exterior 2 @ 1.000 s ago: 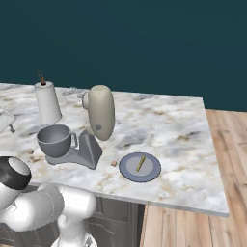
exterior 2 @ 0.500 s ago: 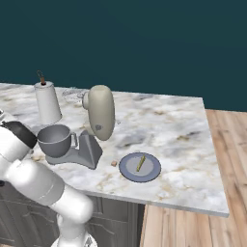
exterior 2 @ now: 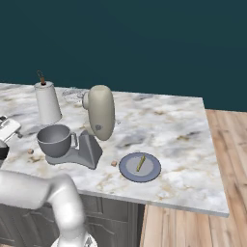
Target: Add butter and sugar cubes to the stand mixer bowl and then turn on the stand mixer to begin making frosting.
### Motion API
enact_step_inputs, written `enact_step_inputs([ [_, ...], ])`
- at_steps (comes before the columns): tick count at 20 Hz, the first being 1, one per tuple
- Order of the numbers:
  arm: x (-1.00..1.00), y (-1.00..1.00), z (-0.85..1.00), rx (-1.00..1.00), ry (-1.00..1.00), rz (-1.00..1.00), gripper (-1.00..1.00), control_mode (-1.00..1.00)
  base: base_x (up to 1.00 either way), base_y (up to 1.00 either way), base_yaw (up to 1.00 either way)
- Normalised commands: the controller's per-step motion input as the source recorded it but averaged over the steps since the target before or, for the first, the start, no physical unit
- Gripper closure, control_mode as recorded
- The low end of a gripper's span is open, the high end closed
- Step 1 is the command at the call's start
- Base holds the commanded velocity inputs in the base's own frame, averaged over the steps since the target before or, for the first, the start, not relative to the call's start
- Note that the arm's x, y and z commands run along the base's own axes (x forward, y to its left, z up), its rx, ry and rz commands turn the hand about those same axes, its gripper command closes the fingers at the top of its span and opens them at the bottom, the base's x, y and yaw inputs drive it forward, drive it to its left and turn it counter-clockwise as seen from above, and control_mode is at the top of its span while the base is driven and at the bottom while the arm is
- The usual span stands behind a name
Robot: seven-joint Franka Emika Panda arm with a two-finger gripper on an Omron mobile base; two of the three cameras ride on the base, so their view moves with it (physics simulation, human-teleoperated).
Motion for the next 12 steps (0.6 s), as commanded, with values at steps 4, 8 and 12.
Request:
enact_step_inputs([
  [4,0.06,0.24,-0.17,-0.14,0.11,0.05,-1.00,-1.00,0.00,0.00,0.00],
  [8,0.00,0.03,-0.13,-0.01,0.01,0.07,-1.00,-1.00,0.00,0.00,0.00],
  [12,0.00,-0.04,-0.22,0.06,-0.02,0.18,-1.00,-1.00,0.00,0.00,0.00],
])
